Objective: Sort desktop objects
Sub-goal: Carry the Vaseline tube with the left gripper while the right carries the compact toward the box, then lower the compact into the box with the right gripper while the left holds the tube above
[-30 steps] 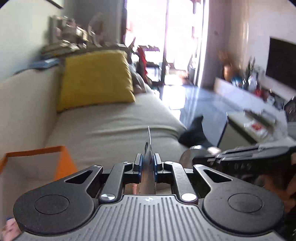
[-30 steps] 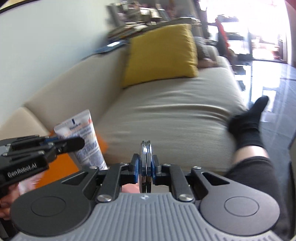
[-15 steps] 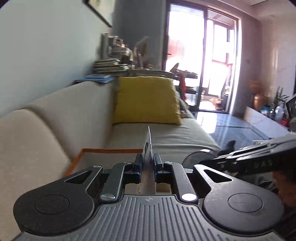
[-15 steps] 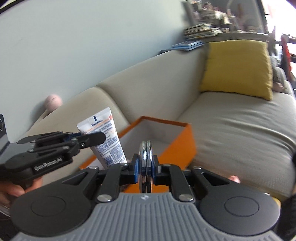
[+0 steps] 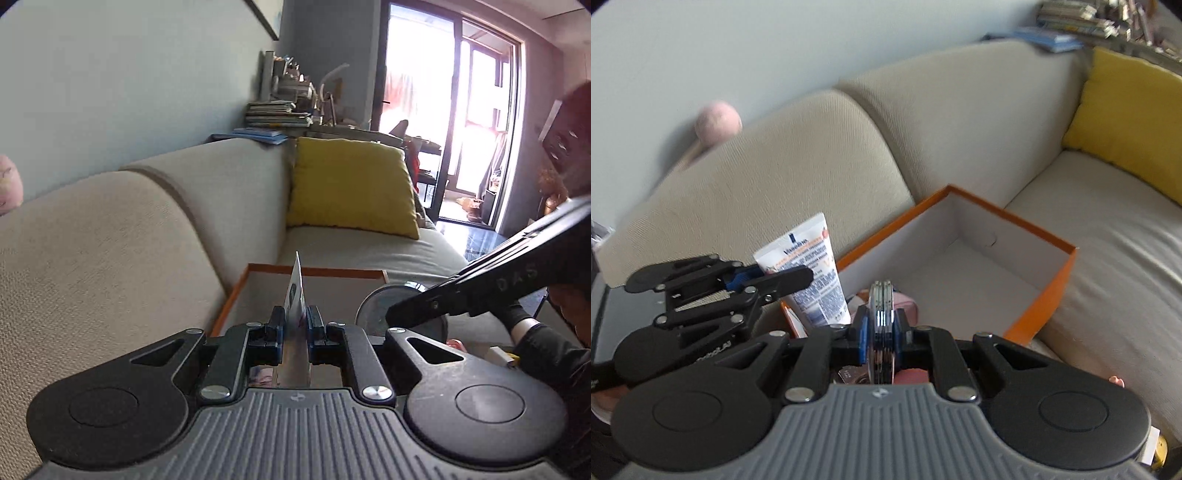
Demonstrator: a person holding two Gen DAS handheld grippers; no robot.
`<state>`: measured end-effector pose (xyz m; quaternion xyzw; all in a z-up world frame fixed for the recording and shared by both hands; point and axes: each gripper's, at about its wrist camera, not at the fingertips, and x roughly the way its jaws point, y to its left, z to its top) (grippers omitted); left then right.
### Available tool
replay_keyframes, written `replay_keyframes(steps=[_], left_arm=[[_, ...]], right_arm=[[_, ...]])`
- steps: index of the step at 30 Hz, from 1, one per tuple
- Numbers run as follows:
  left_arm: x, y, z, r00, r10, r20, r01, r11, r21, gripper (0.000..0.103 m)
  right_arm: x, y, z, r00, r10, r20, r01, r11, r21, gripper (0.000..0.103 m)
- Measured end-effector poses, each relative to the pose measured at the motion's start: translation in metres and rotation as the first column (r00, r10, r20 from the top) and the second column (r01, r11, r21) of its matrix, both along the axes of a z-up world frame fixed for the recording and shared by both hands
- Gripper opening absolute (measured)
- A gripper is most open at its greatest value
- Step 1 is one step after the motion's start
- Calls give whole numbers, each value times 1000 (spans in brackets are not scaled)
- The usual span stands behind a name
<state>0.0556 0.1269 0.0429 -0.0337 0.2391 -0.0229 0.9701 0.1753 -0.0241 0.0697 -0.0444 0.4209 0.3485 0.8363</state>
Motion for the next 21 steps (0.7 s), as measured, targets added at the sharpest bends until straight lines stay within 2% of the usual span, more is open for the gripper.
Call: replay_keyframes(steps=[3,6,12,21], left_arm=[[4,12,-5,1000,2,-11,-2,1000,-9,13],[9,20,-12,1000,-7,-26,6,1000,-25,13],[16,32,-29,998,-31,-47,27,995,-92,13],[19,36,-42,996,-76,-45,68,987,-145,13]], right_arm=[[15,24,-10,999,20,-29,-22,995,-97,14],[32,39,-29,994,11,-108,-31,984,-178,14],[52,53,-67,976,-7,-215,-59,953,-298,14],[72,56,-107,909,-116,-401,-17,950,-312,14]])
